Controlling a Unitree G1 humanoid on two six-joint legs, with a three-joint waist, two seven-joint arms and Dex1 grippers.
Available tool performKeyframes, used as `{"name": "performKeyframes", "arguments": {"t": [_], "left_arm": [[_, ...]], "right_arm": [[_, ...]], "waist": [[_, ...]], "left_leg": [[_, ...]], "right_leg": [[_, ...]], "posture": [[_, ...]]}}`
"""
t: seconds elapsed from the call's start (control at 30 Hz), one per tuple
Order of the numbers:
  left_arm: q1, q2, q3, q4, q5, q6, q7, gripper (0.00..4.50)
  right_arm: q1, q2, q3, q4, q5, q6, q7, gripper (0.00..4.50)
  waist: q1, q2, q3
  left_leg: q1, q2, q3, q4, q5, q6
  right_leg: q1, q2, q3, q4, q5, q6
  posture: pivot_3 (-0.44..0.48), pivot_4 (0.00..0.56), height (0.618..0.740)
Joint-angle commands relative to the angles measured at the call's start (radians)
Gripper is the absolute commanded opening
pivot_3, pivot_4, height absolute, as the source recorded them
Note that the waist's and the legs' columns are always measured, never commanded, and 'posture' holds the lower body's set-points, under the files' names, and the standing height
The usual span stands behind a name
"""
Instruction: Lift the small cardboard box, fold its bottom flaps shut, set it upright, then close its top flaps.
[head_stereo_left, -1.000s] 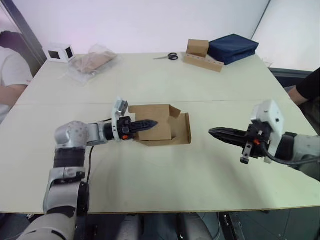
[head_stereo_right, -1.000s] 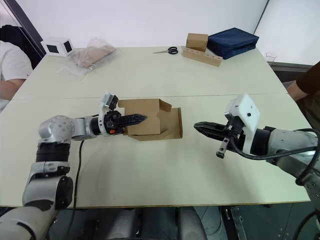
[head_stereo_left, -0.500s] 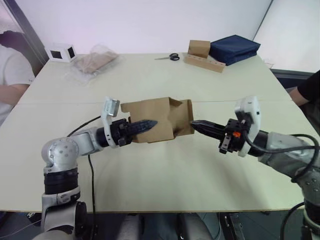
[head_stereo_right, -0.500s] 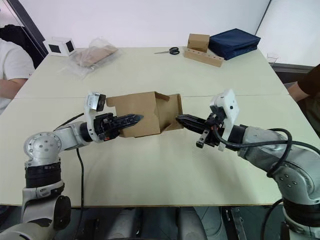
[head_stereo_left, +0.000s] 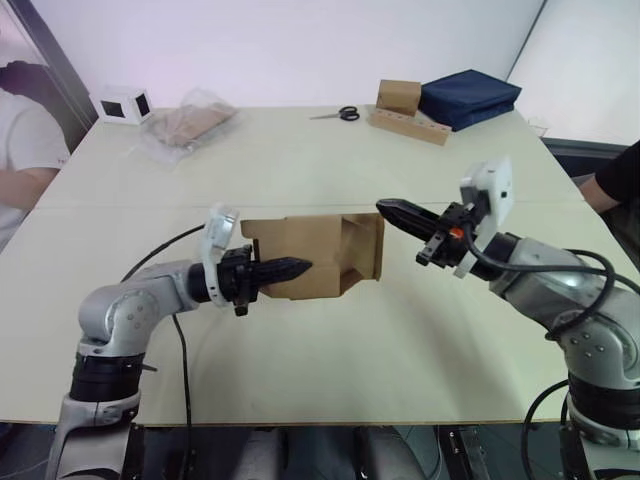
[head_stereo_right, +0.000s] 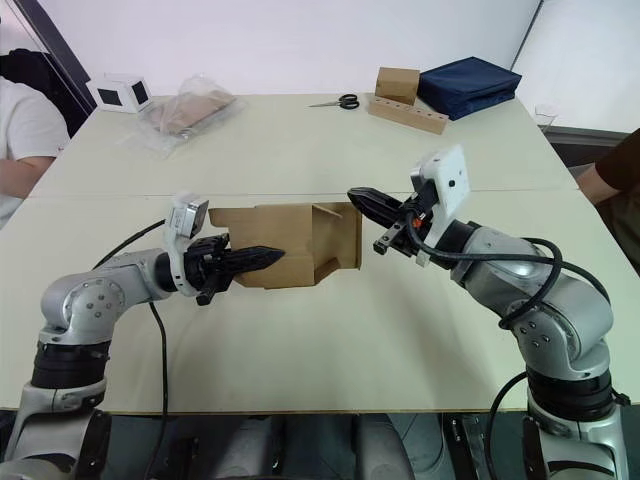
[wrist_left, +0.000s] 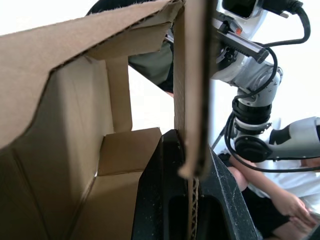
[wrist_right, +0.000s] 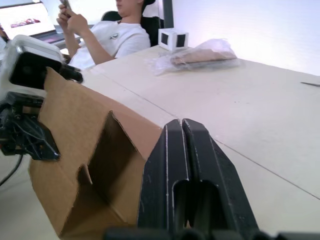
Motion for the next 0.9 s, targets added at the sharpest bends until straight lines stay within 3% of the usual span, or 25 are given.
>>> {"name": "performKeyframes", "arguments": {"t": [0.03,0.4,0.9], "left_arm": [[-0.024,0.006,-0.005,-0.015,-0.024,-0.009,-0.017,0.04],[-0.027,-0.007,-0.008,-0.032,-0.084,0.019,0.025,0.04],[-0.029,-0.017,-0.002,-0.018,-0.095,0.016,0.062,0.04]], "right_arm": [[-0.03,0.017,0.059,0.004,-0.055,-0.038,0.042,0.0],[-0.097,0.102,0.166,0.028,-0.137,-0.062,0.109,0.0],[-0.128,0.128,0.163,0.012,-0.158,-0.028,0.122,0.0]], "waist": [[-0.002,0.0,0.0],[-0.005,0.0,0.0],[-0.004,0.0,0.0]], "left_leg": [[0.0,0.0,0.0,0.0,0.0,0.0],[0.0,0.0,0.0,0.0,0.0,0.0],[0.0,0.0,0.0,0.0,0.0,0.0]], "right_leg": [[0.0,0.0,0.0,0.0,0.0,0.0],[-0.001,0.0,0.0,0.001,0.0,0.0],[-0.001,0.0,0.0,0.001,0.0,0.0]], "posture": [[0.0,0.15,0.74],[0.0,0.15,0.74],[0.0,0.15,0.74]]}}
